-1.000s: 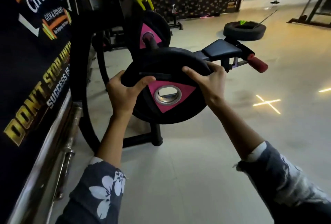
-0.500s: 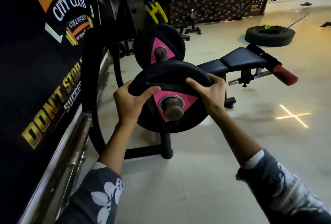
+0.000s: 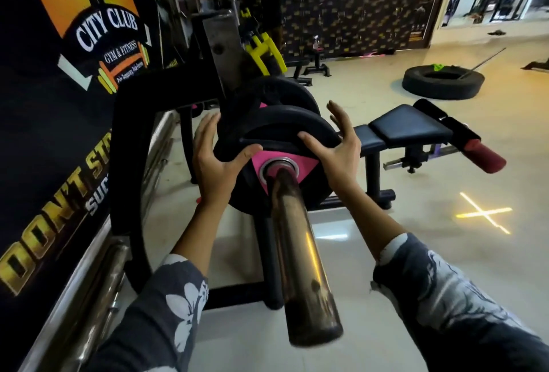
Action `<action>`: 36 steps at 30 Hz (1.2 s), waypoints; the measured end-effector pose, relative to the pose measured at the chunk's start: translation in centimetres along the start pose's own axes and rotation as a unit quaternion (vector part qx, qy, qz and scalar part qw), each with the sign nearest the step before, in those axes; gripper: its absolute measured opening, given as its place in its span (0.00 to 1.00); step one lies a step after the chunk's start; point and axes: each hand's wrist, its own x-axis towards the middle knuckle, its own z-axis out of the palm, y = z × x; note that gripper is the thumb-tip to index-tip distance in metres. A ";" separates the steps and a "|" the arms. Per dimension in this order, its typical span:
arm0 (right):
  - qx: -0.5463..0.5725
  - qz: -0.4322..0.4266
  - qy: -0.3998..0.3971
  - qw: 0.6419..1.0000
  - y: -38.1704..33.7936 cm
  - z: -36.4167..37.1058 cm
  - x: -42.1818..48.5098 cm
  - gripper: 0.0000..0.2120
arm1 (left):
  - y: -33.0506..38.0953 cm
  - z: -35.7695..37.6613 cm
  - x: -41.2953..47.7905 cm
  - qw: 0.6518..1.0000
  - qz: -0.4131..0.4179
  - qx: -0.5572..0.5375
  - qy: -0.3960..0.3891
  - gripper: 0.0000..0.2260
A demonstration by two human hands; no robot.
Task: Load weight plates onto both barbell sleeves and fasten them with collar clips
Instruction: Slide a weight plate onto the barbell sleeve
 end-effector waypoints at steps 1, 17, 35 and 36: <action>-0.002 0.000 -0.004 1.000 0.8 0.7 1.4 0.39 | -0.8 0.7 1.0 1.000 -0.006 0.005 -0.001 0.40; -0.019 -0.031 -0.006 0.999 5.7 5.4 8.7 0.31 | -5.6 4.5 6.6 0.998 -0.056 0.002 0.036 0.29; -0.188 -0.033 -0.032 0.981 -2.1 -3.3 -14.8 0.19 | 6.6 -4.8 -12.7 0.981 0.006 0.154 -0.117 0.22; -0.175 -0.023 -0.023 0.984 -3.3 -4.2 -17.0 0.20 | 7.8 -5.9 -14.3 0.982 0.014 0.149 -0.118 0.22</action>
